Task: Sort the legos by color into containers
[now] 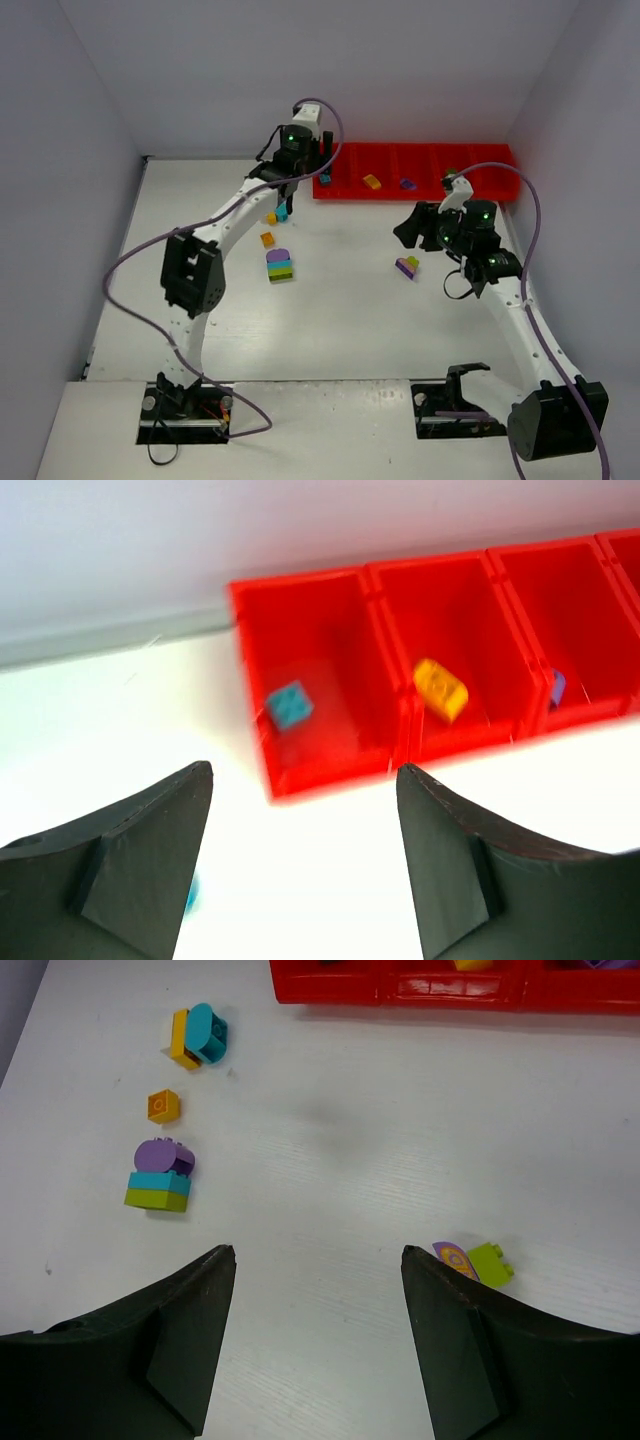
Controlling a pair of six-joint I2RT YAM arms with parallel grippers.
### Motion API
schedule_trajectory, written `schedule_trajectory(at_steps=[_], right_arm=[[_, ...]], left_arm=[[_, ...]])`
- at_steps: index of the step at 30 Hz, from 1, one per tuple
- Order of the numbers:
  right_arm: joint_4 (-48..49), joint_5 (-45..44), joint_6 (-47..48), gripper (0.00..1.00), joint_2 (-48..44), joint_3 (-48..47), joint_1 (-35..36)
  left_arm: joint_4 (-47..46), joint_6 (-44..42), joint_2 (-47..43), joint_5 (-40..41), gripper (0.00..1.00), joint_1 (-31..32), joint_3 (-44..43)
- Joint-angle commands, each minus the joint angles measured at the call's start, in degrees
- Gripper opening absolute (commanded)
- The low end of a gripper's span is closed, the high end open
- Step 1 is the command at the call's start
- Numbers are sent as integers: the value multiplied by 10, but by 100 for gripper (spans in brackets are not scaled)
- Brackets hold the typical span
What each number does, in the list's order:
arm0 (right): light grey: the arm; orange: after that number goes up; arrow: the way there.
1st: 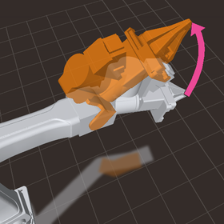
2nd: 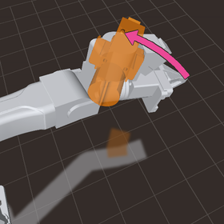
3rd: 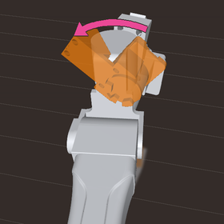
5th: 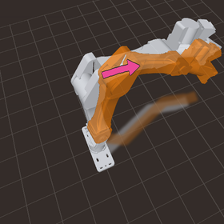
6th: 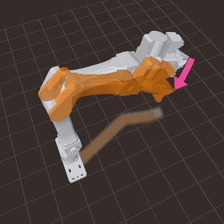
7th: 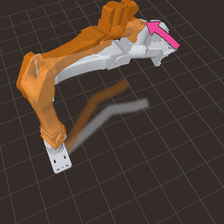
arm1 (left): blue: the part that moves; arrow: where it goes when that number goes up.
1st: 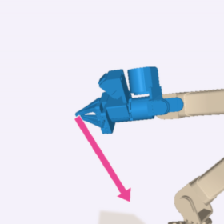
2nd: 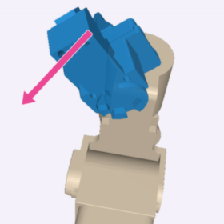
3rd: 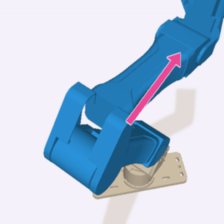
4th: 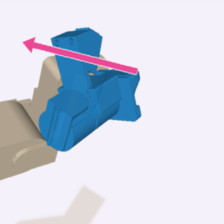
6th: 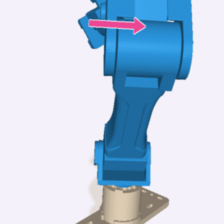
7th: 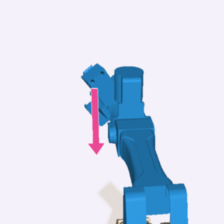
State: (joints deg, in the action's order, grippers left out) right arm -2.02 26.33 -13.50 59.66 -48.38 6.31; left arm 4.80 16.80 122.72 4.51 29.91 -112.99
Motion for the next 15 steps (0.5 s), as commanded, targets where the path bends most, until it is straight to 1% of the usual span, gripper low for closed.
schedule_trajectory(at_steps=[1, 2, 3, 6, 10, 12, 15], right_arm=[[25, -11, -3, 64, 17, -21, 24], [25, -17, -2, 64, 22, -23, 33], [25, -23, -2, 64, 28, -26, 48], [25, -49, -5, 64, 43, -30, 74], [29, -72, -9, 64, 63, -36, 96], [33, -79, -13, 64, 71, -37, 106], [43, -86, -16, 64, 81, -36, 118]], left_arm=[[77, 25, -127, 49, 68, -3, 44], [103, 35, -143, 76, 68, -4, 58], [147, 58, -171, 78, 68, -11, 91], [221, 110, -208, 63, 68, -34, 141], [247, 130, -223, 22, 68, -55, 198], [249, 134, -215, 8, 68, -58, 217], [260, 153, -180, -12, 68, -71, 221]])
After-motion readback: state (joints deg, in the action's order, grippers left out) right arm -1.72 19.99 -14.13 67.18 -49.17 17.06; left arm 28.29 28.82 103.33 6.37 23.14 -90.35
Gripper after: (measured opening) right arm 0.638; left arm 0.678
